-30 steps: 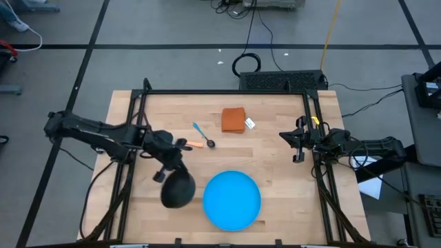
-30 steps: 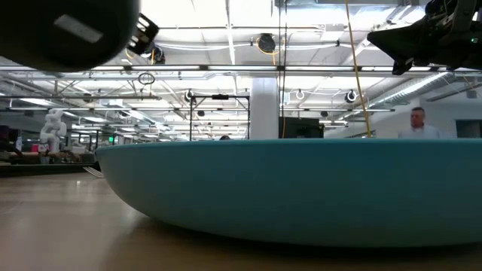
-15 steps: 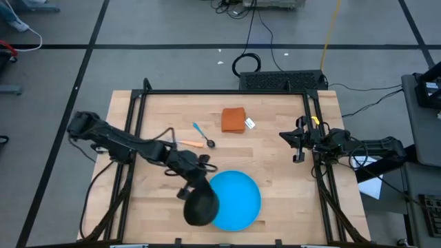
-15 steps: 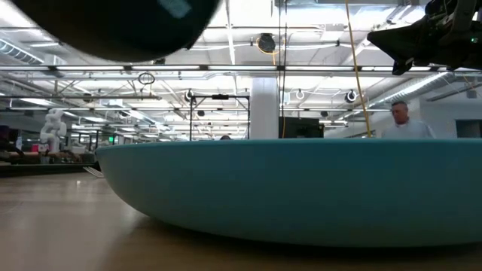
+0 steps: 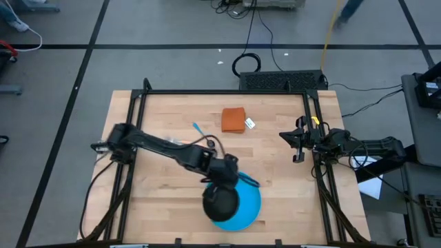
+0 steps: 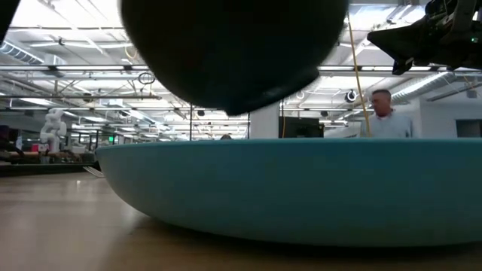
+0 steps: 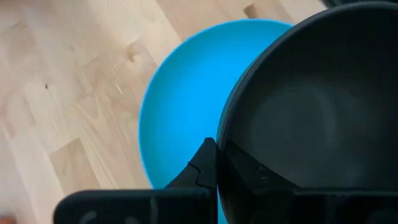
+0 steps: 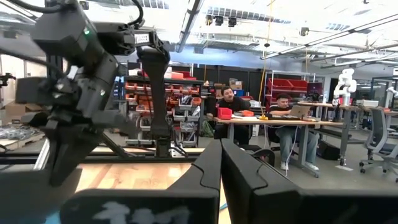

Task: Set table place
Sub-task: Put the black bowl on top of the blue plate

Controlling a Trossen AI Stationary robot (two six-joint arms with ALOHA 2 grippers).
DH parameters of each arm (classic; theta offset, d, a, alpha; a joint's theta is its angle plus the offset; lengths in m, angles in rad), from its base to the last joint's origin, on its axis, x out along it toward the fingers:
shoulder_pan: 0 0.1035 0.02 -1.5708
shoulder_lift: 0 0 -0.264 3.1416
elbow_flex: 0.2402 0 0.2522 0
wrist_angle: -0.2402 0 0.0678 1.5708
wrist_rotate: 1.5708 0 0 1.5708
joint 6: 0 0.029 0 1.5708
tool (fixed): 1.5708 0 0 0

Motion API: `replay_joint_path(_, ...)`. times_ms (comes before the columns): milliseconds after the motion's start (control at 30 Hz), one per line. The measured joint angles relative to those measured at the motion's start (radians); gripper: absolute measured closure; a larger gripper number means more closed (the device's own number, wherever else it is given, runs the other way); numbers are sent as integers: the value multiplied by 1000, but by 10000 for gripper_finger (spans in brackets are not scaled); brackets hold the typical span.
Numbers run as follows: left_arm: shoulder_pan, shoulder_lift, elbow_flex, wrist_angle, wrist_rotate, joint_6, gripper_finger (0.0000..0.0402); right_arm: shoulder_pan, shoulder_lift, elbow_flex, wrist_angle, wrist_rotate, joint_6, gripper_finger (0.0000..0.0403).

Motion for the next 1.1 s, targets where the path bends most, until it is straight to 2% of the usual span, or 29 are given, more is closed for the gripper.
replay_joint_path(200,5,142,150,-87,3,25,396,0,0,0,0,0,0,403)
replay_joint_path(400,4,220,203,-141,8,42,397,0,0,0,0,0,0,403)
replay_joint_path(867,60,236,203,-133,23,60,396,0,0,0,0,0,3,403)
replay_joint_path(1100,92,236,202,-104,83,49,384,0,0,0,0,0,1,403)
